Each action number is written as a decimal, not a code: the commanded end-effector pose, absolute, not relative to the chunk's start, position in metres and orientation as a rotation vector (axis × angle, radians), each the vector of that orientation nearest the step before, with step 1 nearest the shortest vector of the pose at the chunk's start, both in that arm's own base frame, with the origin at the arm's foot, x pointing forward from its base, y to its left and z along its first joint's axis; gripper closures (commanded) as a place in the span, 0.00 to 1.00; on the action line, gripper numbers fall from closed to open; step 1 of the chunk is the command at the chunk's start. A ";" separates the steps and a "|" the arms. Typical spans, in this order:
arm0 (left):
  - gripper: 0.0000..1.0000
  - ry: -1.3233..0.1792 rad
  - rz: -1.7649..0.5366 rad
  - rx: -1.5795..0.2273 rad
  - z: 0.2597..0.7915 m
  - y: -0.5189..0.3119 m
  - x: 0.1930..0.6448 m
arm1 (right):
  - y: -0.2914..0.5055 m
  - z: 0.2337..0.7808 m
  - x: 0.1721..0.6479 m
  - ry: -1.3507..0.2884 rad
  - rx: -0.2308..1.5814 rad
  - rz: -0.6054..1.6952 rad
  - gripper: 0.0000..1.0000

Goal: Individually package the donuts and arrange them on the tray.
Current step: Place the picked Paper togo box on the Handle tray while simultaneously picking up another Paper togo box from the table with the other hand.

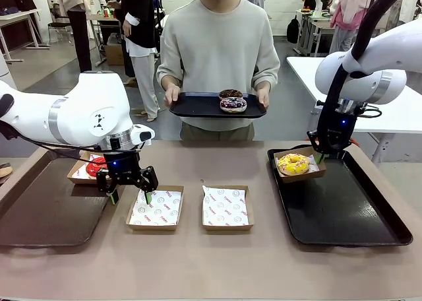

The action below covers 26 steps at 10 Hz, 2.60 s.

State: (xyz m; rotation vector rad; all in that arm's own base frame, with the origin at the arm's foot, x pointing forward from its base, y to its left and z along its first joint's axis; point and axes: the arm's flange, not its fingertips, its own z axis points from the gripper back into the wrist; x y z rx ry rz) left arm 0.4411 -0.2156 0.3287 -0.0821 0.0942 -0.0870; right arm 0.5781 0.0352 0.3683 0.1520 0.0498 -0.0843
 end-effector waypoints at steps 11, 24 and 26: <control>0.00 0.048 -0.064 -0.014 0.315 -0.239 0.429 | 0.045 0.368 0.611 -0.002 0.051 -0.078 0.99; 0.32 0.004 0.038 -0.006 0.308 -0.228 0.443 | 0.051 0.361 0.629 -0.006 0.054 -0.069 0.78; 0.91 0.002 0.046 -0.021 0.313 -0.226 0.442 | 0.050 0.361 0.629 -0.005 0.060 -0.071 0.18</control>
